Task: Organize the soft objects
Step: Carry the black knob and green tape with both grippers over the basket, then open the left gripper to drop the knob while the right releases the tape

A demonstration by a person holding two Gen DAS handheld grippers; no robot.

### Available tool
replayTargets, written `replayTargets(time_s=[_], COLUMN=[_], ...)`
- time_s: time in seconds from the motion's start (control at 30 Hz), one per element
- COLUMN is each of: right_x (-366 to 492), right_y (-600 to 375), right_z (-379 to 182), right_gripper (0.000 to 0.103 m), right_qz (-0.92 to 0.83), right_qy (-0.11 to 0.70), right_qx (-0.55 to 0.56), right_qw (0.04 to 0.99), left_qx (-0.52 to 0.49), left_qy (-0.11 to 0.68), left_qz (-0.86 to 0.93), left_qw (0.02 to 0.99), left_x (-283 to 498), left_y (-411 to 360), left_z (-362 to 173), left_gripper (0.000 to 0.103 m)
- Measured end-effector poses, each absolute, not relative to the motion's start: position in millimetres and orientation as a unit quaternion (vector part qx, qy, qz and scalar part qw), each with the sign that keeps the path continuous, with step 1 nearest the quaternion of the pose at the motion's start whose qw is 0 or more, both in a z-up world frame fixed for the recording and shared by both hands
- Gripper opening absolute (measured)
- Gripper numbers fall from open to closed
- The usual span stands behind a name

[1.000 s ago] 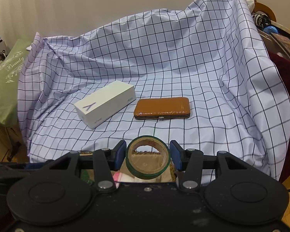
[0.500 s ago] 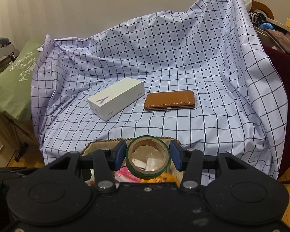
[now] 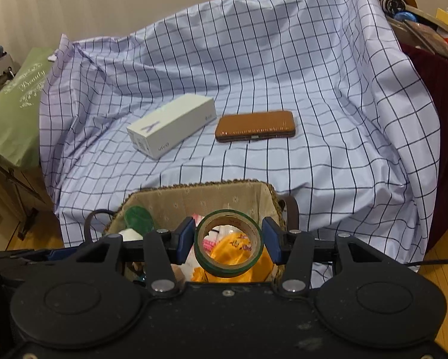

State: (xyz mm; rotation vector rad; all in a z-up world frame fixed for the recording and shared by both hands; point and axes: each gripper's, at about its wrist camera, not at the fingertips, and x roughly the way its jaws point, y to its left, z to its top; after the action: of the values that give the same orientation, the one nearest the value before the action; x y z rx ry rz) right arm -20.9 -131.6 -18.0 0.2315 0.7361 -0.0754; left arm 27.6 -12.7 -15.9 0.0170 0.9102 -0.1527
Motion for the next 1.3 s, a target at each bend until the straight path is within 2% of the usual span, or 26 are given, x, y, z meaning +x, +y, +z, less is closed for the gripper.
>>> replayTargets(time_s=[0.57,0.73,1.3], right_x=[-12,-11,-1], right_y=[-131,-130,-116], right_z=[-28,-29,-22], right_gripper=[0.049,0.049,0.052], right_qz=[-0.037,-0.035,-0.005], right_qy=[0.392,0.393,0.383], right_qx=[0.134,0.134,0.118], right_qw=[0.909,0.909,0.916], left_qx=[-0.001,0.005,0.016], left_qy=[0.462,0.455,0.440], left_qz=[-0.068,-0.063,-0.037], left_qw=[0.884,0.888,0.897], left_x=[34,33,26], left_y=[-9,-9,-3], left_z=[-28,-26,-22], left_gripper=[0.055,0.063,0.069])
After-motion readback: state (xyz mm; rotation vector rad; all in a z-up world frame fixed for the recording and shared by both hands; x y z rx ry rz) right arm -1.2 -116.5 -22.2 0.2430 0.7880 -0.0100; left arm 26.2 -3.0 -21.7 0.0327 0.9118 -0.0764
